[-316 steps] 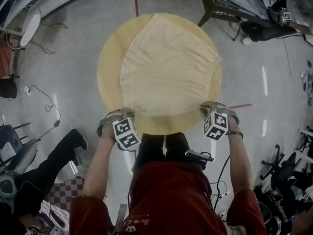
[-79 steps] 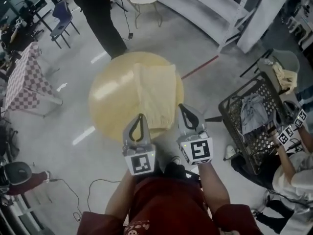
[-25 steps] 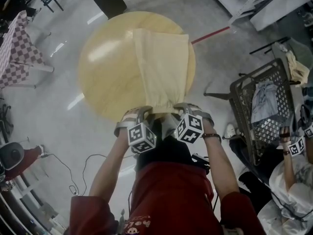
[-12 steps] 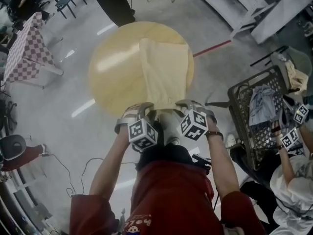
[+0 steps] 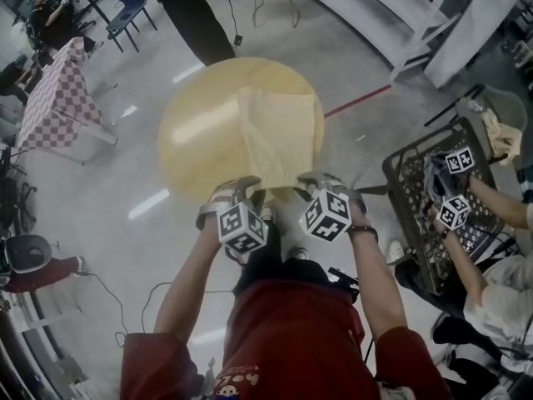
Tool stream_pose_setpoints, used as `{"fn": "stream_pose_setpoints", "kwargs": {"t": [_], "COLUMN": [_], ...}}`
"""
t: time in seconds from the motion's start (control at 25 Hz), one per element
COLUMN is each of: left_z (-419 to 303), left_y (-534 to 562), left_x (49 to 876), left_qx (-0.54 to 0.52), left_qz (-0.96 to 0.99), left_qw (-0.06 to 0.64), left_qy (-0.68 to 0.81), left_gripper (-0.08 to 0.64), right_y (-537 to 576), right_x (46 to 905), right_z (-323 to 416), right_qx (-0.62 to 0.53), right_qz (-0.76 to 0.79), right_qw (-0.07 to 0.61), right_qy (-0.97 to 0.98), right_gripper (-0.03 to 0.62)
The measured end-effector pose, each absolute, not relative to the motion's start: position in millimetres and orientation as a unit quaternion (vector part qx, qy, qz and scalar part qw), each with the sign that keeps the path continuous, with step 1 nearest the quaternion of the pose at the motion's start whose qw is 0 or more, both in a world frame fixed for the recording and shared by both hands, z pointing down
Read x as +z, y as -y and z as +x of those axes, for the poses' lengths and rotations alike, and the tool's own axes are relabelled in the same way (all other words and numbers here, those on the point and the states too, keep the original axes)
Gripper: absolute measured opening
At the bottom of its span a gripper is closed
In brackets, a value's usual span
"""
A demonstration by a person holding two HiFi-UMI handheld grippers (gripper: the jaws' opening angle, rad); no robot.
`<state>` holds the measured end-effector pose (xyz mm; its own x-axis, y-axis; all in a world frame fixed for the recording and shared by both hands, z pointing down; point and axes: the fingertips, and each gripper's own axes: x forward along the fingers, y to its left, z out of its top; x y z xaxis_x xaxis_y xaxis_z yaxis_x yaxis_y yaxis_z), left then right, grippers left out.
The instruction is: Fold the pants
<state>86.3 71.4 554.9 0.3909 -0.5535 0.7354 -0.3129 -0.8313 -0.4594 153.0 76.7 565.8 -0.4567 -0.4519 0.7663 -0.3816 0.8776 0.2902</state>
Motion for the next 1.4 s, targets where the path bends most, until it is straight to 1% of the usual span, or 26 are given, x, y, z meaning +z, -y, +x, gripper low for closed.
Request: {"fn": "stream_pose_setpoints", "kwargs": {"t": [0.36,0.64,0.96,1.2,1.4], "left_z": [97,108,111,105,123], "left_y": [-36,20,93,142,174], "left_x": [522,510,516,532,555], "left_qx": [-0.470,-0.463,-0.458,-0.463,-0.467], "left_qz": [-0.827,-0.831,-0.836,-0.837,-0.839], "left_qw": [0.128,0.119,0.084,0.039,0.004], "left_qy": [-0.280,-0.284,-0.290,-0.291,-0.279], "left_gripper": [0.098,0.098,0.098,0.098,0.098], "right_y": [-47,5,79,131,162], "right_x": [538,528,532,545,568], "right_z": [164,174,178,173,190], "right_qx": [-0.052,-0.047,-0.033,-0.016,0.009], "right_qz": [0.270,0.277,0.274,0.262,0.252], "right_qw": [0.443,0.436,0.434,0.443,0.454], "right_qy": [0.853,0.855,0.857,0.857,0.855], "right_gripper": [0.089,0.089,0.089,0.089,0.089]}}
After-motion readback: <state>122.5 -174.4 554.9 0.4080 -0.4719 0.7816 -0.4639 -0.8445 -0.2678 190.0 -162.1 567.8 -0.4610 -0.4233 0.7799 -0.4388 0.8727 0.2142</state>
